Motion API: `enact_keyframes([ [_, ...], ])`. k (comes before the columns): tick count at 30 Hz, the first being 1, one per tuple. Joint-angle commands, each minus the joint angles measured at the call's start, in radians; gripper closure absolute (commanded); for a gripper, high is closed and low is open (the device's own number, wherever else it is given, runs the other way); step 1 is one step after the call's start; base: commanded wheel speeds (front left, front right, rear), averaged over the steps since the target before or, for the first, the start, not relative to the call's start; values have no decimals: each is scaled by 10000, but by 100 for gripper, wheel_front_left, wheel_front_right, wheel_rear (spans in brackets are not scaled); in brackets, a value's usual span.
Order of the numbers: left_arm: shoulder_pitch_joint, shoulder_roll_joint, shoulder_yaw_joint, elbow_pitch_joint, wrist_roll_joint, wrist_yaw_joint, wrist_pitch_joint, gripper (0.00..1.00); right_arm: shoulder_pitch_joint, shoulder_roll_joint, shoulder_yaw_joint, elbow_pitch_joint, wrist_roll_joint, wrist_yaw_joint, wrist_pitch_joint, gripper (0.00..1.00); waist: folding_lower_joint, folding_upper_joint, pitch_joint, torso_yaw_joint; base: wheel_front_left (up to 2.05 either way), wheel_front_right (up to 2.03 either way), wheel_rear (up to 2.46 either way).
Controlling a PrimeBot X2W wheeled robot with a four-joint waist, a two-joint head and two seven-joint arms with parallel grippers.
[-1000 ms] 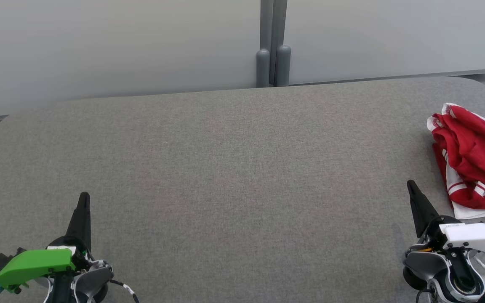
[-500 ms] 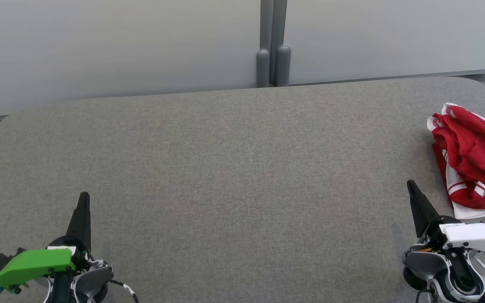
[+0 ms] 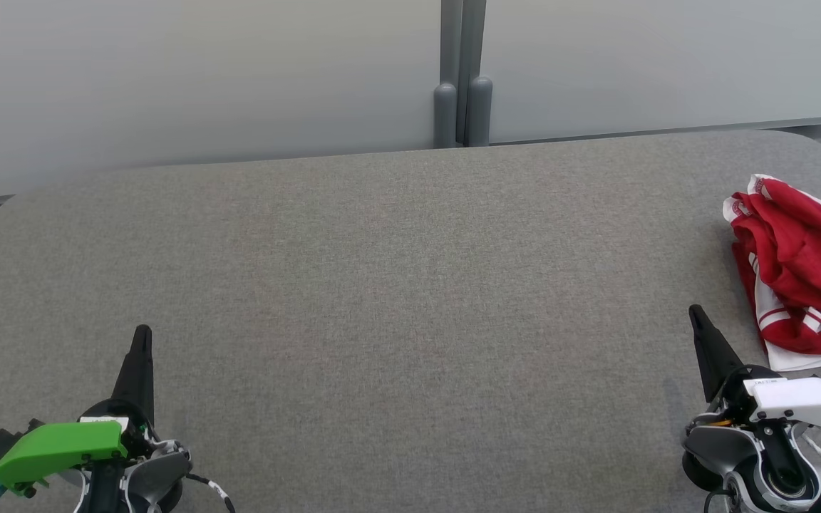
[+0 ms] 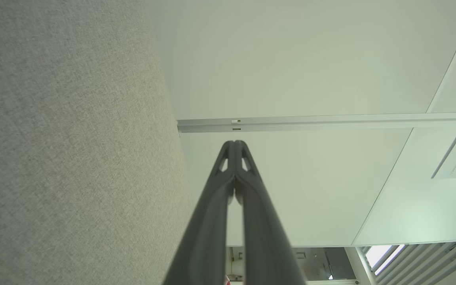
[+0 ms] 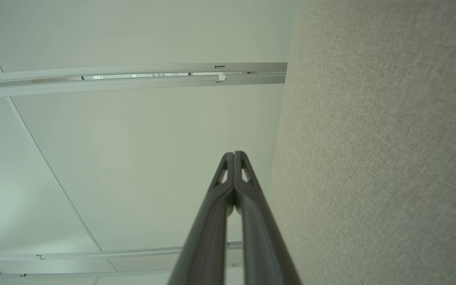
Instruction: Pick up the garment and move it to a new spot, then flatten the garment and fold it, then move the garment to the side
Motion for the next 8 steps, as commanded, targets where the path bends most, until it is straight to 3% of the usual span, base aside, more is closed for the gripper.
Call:
enact_keyframes([
  [1,-139,-6,33,-34,58,-4,5,100,-97,-52,6,-34,56,7,25,100,0,110,0,0,0,0,0],
  [8,-139,-6,33,-34,60,-4,7,100,-97,-52,6,-34,56,7,26,100,0,110,0,0,0,0,0],
])
